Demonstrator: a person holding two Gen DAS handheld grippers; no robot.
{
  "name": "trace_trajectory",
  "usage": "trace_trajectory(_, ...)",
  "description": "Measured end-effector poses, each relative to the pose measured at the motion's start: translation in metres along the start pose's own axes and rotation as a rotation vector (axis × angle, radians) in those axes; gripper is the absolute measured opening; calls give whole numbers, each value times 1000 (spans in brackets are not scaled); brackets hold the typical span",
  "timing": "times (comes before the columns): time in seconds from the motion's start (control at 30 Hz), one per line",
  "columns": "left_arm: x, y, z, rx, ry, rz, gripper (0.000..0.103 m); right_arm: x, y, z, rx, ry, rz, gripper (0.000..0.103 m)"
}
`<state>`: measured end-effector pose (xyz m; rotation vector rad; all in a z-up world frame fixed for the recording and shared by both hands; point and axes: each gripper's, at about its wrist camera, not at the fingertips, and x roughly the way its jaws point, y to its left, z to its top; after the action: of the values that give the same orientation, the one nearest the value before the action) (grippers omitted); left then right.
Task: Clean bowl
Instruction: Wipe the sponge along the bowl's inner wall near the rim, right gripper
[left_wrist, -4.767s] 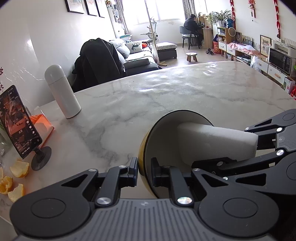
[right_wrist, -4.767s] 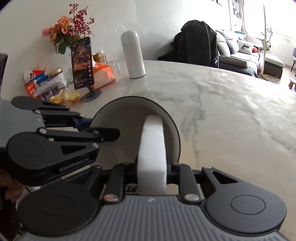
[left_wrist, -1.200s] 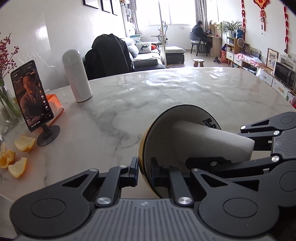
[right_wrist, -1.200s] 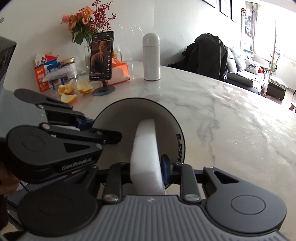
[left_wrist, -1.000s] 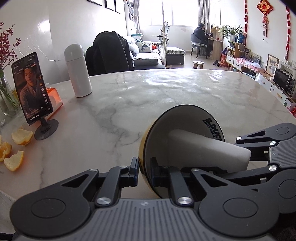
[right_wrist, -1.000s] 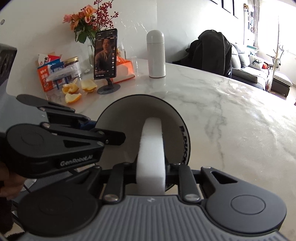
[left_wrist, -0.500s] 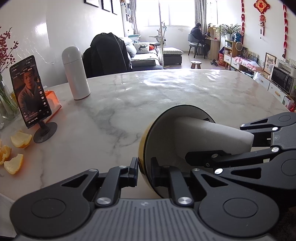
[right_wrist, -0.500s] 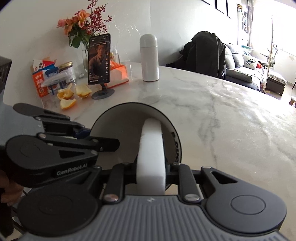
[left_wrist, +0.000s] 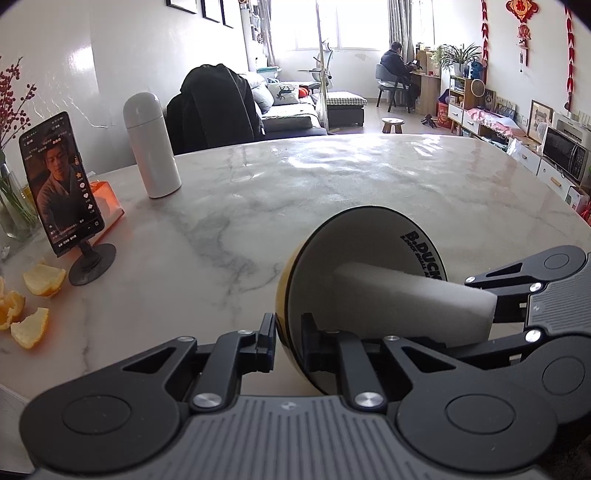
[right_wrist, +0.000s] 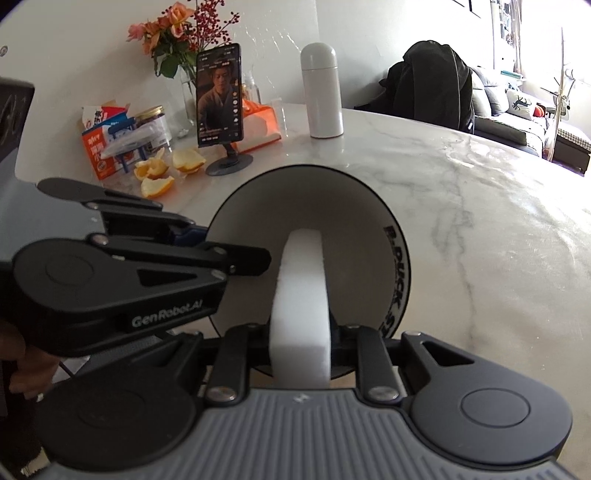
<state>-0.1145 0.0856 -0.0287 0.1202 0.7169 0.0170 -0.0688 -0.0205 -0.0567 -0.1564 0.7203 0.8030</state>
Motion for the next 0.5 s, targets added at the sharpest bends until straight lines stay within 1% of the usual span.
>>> trace_trajectory(0.23, 0, 0, 0, 6, -4, -2, 14, -8, -10, 5, 25, -35, -30, 21)
trace_trajectory(0.5, 3, 1, -2, 15, 15, 12, 14, -2, -5, 2, 8, -16, -17, 21)
